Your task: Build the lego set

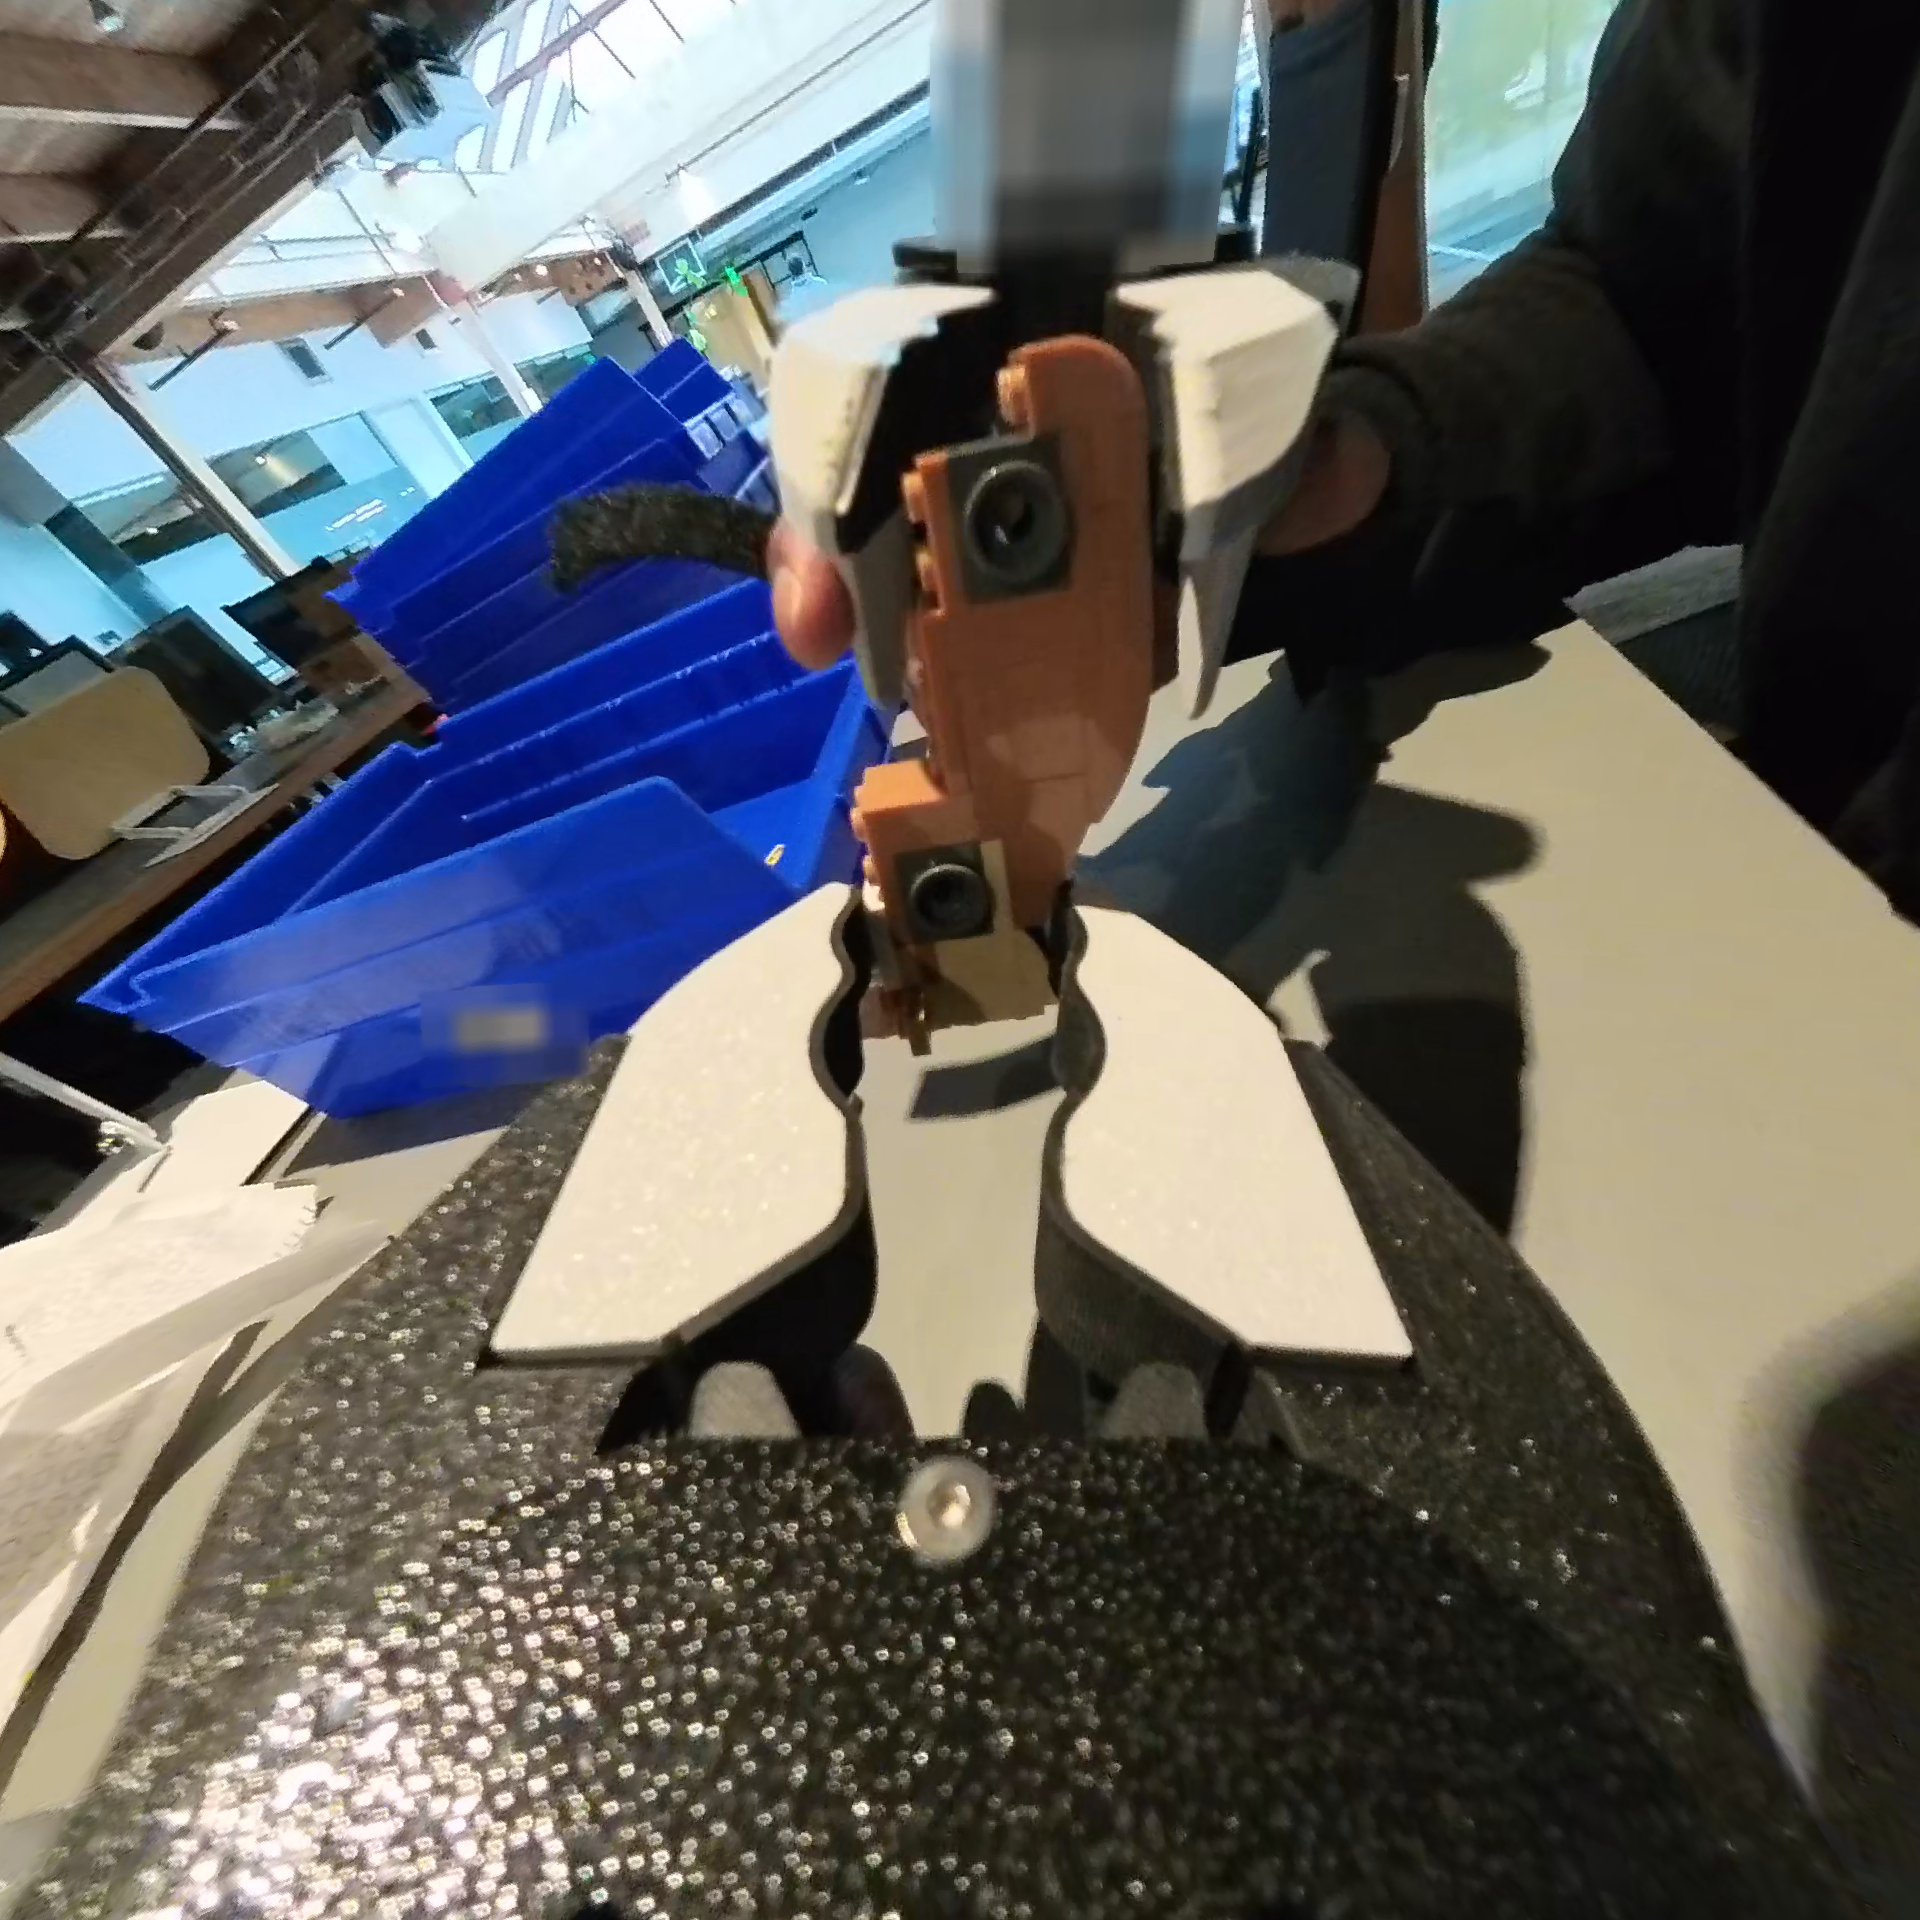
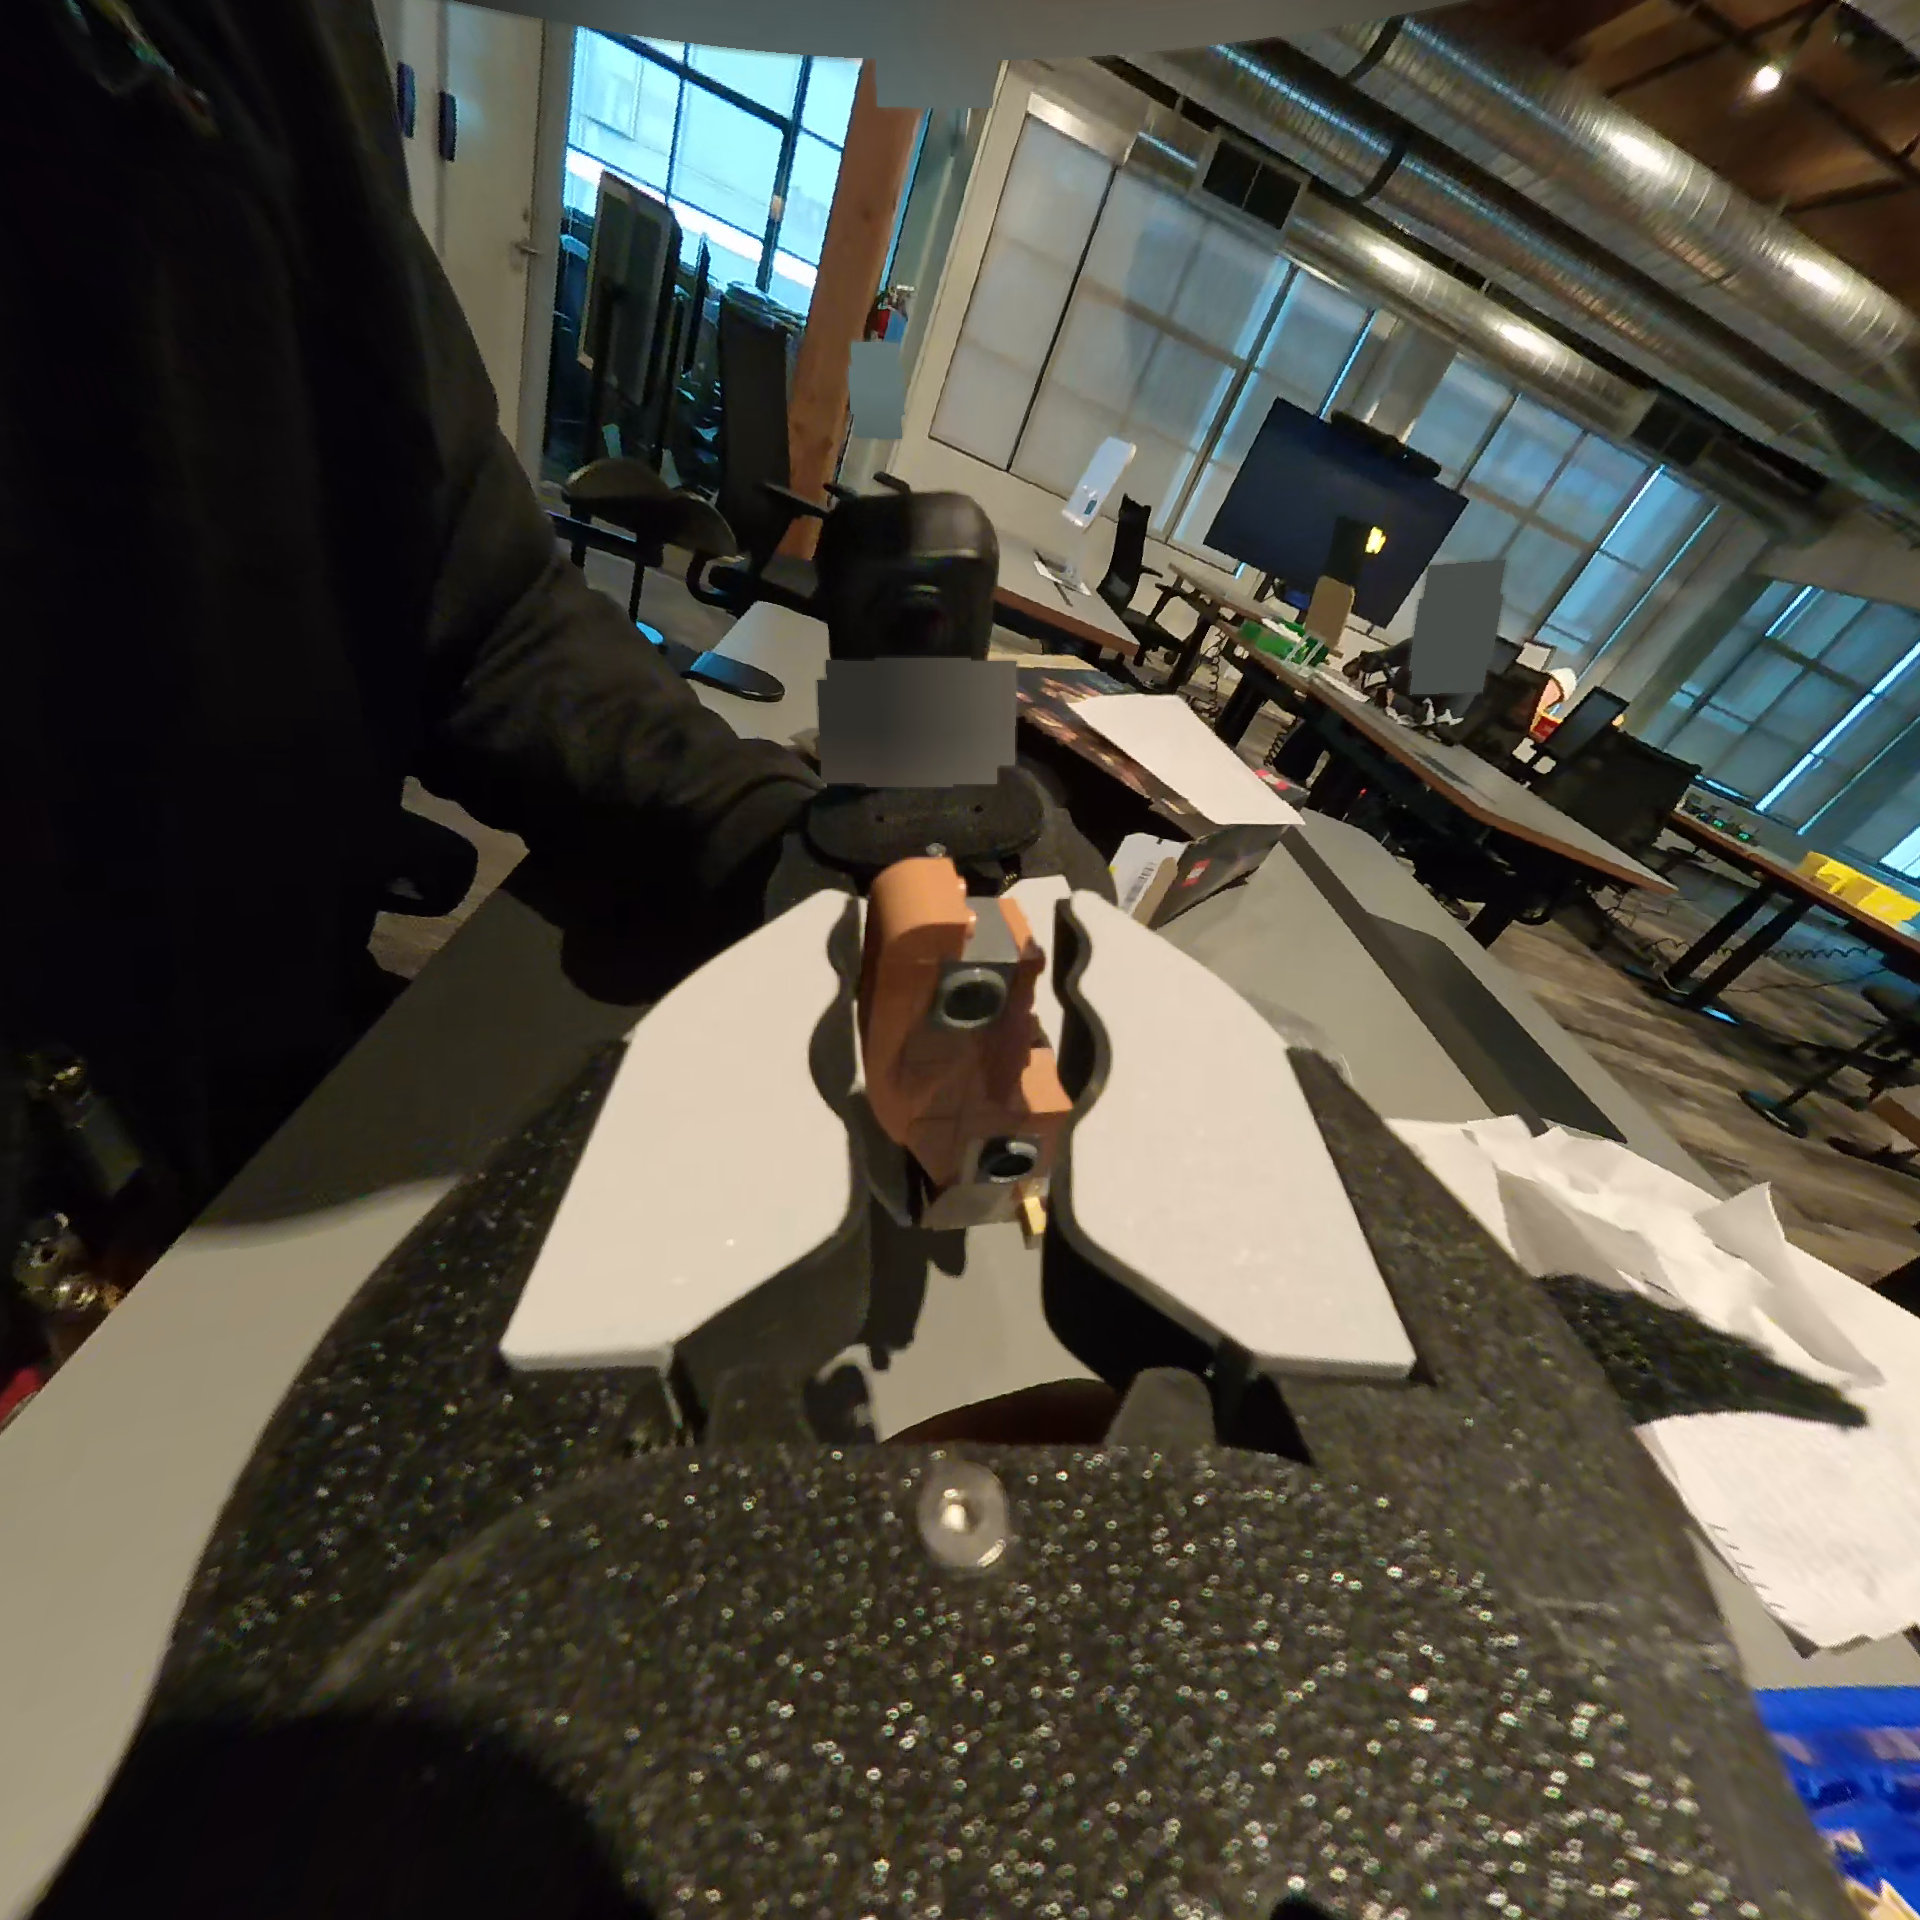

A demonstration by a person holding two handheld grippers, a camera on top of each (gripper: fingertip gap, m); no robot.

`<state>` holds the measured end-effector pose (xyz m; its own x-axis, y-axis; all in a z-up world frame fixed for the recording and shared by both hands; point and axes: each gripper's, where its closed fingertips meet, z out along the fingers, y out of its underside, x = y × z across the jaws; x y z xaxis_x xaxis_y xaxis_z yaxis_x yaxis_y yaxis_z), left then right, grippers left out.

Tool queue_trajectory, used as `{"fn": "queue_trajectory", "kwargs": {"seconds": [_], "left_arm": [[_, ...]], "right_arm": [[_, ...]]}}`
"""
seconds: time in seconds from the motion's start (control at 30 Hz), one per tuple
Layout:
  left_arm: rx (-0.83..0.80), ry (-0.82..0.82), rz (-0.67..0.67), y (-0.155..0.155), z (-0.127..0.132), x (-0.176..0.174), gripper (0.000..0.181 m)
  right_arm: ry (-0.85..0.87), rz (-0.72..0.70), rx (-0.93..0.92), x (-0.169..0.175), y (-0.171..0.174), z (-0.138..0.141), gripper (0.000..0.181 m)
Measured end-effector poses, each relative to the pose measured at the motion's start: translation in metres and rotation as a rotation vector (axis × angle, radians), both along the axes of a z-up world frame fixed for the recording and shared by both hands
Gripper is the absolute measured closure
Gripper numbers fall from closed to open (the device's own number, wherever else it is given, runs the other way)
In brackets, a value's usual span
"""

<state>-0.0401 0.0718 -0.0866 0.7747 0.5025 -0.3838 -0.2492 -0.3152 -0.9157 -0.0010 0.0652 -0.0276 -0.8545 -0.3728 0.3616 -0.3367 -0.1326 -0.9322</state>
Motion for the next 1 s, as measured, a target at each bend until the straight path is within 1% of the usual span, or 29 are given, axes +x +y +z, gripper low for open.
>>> {"fn": "queue_trajectory", "kwargs": {"seconds": [0.27,0.47,0.77,1.0], "left_arm": [[0.008,0.008,-0.003,-0.0009,0.0009,0.0003,0.149],[0.013,0.007,-0.002,-0.0015,0.0019,0.0006,0.149],[0.013,-0.011,-0.008,-0.0024,-0.0007,0.0008,0.149],[0.005,-0.026,-0.009,-0.002,-0.0051,0.0001,0.149]], "right_arm": [[-0.005,-0.007,0.028,-0.0009,-0.0021,-0.0063,0.147],[-0.021,-0.002,0.016,-0.0005,-0.0031,-0.0051,0.148],[-0.068,0.006,0.03,-0.0007,-0.0052,-0.0069,0.15],[-0.072,0.01,0.062,-0.0012,-0.0062,-0.0114,0.15]]}}
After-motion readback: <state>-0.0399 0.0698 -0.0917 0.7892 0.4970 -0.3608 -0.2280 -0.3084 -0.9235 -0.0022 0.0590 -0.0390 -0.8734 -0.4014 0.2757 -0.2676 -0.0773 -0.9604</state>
